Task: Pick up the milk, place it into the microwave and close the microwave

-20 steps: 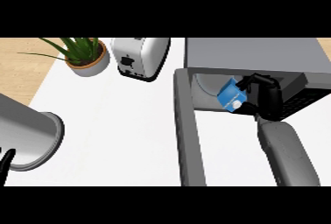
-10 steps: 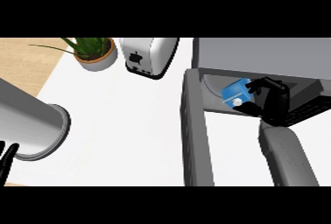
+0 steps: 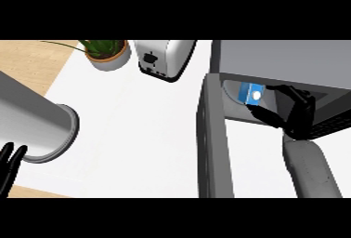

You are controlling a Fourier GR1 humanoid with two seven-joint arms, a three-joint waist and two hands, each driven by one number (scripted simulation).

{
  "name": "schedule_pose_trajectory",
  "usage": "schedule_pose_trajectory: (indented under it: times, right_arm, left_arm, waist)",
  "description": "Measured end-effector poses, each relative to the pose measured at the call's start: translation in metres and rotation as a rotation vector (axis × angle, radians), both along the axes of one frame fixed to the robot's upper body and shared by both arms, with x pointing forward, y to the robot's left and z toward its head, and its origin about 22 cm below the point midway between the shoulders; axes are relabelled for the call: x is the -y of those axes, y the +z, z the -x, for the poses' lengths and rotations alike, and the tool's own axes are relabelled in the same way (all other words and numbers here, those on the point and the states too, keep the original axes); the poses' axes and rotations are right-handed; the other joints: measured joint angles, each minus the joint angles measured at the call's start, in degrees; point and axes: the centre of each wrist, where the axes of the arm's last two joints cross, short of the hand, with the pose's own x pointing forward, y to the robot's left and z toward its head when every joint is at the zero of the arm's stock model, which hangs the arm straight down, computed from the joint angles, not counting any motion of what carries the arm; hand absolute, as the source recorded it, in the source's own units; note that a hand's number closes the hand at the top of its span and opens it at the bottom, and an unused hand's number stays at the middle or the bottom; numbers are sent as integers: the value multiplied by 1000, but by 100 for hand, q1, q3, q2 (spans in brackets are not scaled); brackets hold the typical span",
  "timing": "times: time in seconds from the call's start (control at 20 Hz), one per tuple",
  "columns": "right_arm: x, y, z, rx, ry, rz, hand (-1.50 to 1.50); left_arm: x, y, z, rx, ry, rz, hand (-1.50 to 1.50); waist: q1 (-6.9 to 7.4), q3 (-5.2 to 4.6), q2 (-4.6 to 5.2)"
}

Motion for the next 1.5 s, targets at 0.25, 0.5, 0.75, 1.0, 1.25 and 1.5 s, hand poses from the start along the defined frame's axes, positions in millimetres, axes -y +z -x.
schedule_pose_trajectory:
  times: [0.25,0.5,0.75,1.0,1.25,1.5]
  right_arm:
    - [1,-8,7,-21,-7,-2,-150]
    - [-14,-19,9,-67,52,-44,-150]
    - [-24,-21,4,-90,86,-74,-150]
    - [-30,-22,-4,-120,94,-83,-150]
    - [-34,-22,-10,-139,110,-61,-150]
    - [-38,-24,-15,-165,140,-43,-150]
  left_arm:
    - [4,2,-5,2,-30,-12,-150]
    - [9,2,-10,5,-61,-18,-150]
    - [14,1,-14,3,-77,-19,-150]
    - [20,0,-17,-4,-87,-25,-150]
    - [25,0,-20,-7,-88,-29,-150]
    - [33,-2,-22,-11,-95,-27,-150]
  waist:
    - [125,-17,26]
    - [242,9,79]
    - [250,-8,65]
    - [224,-14,47]
    - [136,-16,22]
    - [50,-14,0]
